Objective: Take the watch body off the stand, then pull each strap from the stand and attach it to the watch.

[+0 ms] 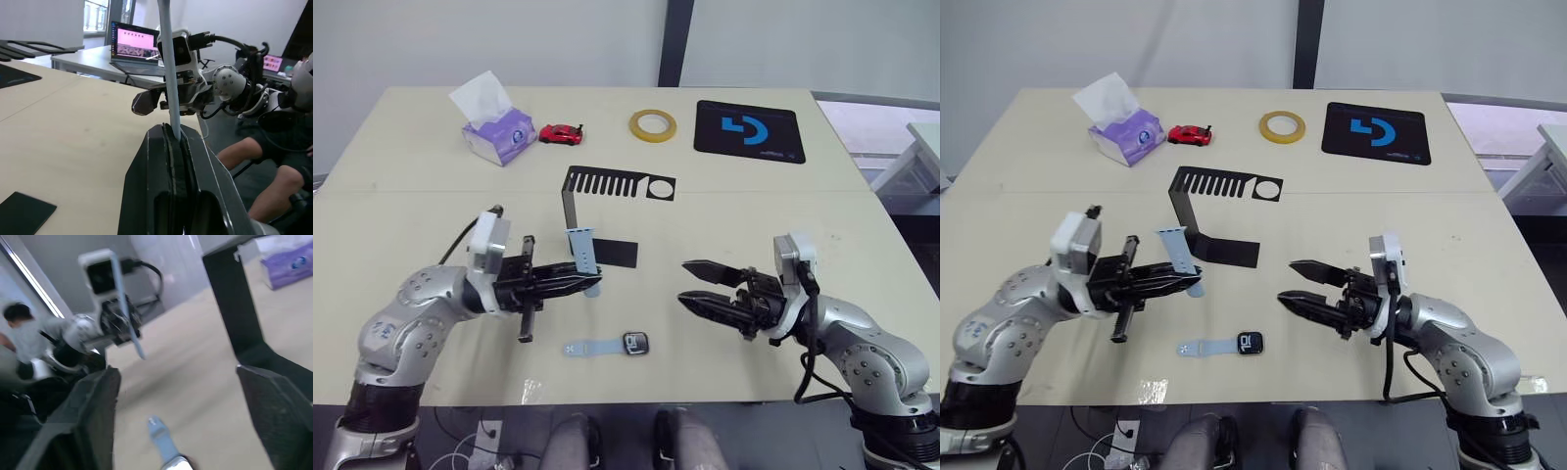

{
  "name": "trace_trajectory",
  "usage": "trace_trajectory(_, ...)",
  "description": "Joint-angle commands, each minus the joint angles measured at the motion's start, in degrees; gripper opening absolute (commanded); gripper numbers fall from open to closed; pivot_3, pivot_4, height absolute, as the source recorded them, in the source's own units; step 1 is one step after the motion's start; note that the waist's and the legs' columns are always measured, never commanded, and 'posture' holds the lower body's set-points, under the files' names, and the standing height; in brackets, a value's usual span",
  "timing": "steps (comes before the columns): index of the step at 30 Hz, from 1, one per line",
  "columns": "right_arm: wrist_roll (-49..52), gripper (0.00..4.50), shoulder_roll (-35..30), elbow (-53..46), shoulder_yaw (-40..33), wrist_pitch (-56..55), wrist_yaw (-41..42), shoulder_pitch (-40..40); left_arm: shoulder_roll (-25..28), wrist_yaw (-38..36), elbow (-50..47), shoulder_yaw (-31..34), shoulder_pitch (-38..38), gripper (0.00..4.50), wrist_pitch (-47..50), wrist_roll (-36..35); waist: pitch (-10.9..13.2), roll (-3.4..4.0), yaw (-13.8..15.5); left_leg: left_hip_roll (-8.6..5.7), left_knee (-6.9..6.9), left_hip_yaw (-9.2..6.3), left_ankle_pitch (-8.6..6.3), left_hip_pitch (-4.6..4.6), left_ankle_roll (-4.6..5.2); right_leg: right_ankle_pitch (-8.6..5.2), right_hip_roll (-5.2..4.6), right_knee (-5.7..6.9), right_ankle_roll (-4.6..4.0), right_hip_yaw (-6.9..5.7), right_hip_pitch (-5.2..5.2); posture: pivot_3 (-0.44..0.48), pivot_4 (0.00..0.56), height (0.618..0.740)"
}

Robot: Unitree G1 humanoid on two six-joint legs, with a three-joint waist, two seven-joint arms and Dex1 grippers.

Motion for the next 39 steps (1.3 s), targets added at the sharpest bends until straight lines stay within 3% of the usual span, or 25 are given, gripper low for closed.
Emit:
trace_trajectory(1, 7.7, 4.38, 3.09, -4.3, 1.13, 3.44, -8.36, -0.72, -2.07, -2.4, 0.74, -3.62, -2.86, 0.0, 1.64, 0.17, 0.0, 0.0, 0.16, -0.01, 0.0, 0.0, 0.0, 0.0, 0.0, 0.0, 0.0, 0.0, 0.0, -0.01, 0.0, 0.0, 0.15, 0.74)
trace_trajectory(7, 12.15, 4.38, 7.08, -3.56, 3.78, 5.56, -16.97, -5.16, -6.56, -2.42, 1.82, -6.31, -5.67, 0.0, 1.74, 1.37, 0.0, 0.0, 0.21, -0.09, 0.06, 0.01, 0.05, -0.03, 0.09, 0.0, -0.05, 0.01, 0.01, 0.01, 0.0, 0.0, 0.15, 0.74)
trace_trajectory(21, 11.81, 4.38, 9.07, -2.79, 6.79, 4.86, -17.37, -8.56, -9.93, -0.97, 0.58, -6.73, -4.79, 0.0, 4.69, 1.09, 0.0, -0.01, 0.21, -0.07, 0.06, 0.01, 0.07, -0.06, 0.12, 0.01, -0.01, 0.02, 0.01, 0.0, -0.01, 0.0, 0.15, 0.74)
trace_trajectory(24, 11.29, 3.64, 9.23, -2.75, 7.08, 4.63, -17.1, -8.8, -10.33, -0.7, 0.21, -6.95, -4.51, 0.0, 4.43, 1.39, 0.0, -0.01, 0.21, -0.08, 0.07, 0.01, 0.07, -0.06, 0.13, 0.01, -0.02, 0.02, 0.01, 0.0, 0.0, 0.0, 0.15, 0.74)
trace_trajectory(39, 11.77, 3.64, 10.43, -2.09, 7.05, 4.24, -17.85, -8.8, -12.01, -0.06, -0.31, -6.86, -4.31, 0.0, 4.96, 1.47, 0.0, -0.01, 0.21, -0.08, 0.07, 0.01, 0.08, -0.06, 0.13, 0.01, -0.02, 0.03, 0.01, 0.0, 0.0, 0.0, 0.15, 0.74)
